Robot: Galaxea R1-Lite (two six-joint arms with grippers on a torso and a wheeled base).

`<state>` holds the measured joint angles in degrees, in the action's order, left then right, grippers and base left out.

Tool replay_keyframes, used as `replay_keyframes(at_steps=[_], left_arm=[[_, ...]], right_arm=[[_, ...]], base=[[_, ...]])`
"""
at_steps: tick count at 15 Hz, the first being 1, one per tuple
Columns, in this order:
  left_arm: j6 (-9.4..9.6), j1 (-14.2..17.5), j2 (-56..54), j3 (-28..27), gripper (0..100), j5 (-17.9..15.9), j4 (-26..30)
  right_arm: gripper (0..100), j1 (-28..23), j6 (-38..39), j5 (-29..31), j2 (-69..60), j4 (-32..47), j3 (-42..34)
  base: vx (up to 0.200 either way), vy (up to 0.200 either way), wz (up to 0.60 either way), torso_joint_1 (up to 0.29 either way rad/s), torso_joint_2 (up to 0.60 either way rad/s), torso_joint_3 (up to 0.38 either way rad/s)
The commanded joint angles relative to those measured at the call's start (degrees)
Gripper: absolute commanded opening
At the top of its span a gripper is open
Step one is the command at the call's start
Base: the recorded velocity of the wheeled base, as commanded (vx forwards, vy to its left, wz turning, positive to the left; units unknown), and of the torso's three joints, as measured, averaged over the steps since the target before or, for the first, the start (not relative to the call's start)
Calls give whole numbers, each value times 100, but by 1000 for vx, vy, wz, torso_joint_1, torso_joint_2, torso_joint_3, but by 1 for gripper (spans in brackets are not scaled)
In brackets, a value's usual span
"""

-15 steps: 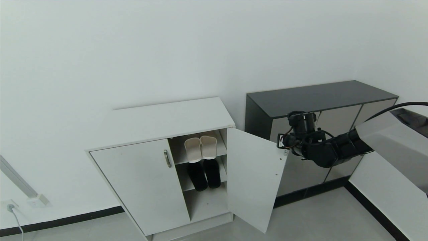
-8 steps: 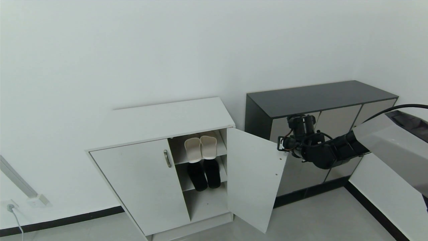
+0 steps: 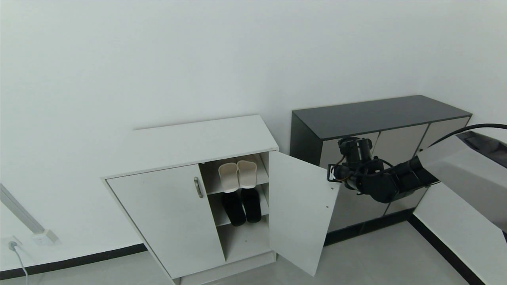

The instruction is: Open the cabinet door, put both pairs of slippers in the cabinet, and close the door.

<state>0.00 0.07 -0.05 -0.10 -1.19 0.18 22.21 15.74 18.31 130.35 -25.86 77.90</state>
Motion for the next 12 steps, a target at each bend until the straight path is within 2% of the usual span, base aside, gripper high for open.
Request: replay_keyframes(at_steps=[1,7,12], left_arm=[[0,1,5,1,0,-4,-1],[-9,1,5,1,0,5,-1],[-9,1,5,1,0,5,-1]], right_arm=[[0,187,-1,-3,-247,-7,-214],[0,1101,8,6,-942,-42,-978],[0,1338,140,-20,-1240,-42,-1145]], base=[[0,0,0,0,0,0],[0,0,0,0,0,0],[0,0,0,0,0,0]])
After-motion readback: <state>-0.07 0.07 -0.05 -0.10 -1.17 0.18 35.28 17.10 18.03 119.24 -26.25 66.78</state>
